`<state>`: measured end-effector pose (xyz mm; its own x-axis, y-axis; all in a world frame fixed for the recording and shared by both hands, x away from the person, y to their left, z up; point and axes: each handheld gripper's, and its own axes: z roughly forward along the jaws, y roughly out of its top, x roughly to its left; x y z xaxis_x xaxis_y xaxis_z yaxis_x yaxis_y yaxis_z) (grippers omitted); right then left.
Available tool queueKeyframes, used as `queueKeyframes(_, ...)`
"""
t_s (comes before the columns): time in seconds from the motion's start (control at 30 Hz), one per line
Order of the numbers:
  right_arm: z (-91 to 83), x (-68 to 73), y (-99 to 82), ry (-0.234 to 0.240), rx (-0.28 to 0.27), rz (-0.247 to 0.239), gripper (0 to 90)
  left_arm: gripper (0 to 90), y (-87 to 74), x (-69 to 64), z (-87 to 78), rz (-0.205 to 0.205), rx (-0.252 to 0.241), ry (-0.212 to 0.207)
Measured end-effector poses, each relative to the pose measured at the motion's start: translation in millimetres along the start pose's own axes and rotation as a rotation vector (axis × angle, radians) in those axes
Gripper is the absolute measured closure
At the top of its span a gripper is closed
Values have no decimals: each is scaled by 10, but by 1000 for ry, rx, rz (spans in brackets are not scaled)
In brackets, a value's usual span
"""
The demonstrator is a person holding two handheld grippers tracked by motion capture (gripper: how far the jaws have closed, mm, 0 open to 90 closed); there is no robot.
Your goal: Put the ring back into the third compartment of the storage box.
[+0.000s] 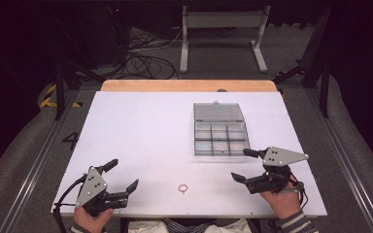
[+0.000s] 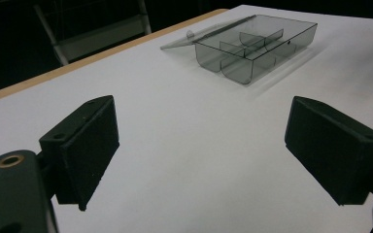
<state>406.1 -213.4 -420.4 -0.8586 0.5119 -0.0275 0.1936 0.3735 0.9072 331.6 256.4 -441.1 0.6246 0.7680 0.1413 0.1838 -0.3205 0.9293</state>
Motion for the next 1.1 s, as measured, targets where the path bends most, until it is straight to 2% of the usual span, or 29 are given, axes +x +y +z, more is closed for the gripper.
queueKeyframes(0.33,210,86,169,36,18,-40,136,129,-2,-1,6,0,1,-3)
queueKeyframes(0.87,425,185,314,80,40,-60,142,132,-2,-8,12,-3,1,-9)
queueKeyframes(0.9,429,187,314,85,43,-58,148,132,-1,-7,11,2,3,-9)
queueKeyframes(0.93,422,176,312,113,42,-21,168,132,-1,-9,11,1,2,-10)
queueKeyframes(1.0,412,161,314,137,36,14,197,132,-1,-7,13,2,2,-9)
queueKeyframes(1.03,412,161,314,137,36,14,197,132,-1,-7,13,2,2,-9)
queueKeyframes(1.07,410,147,323,167,35,46,230,132,0,-7,13,2,2,-9)
queueKeyframes(1.1,412,148,329,175,39,54,241,132,0,-6,13,3,2,-9)
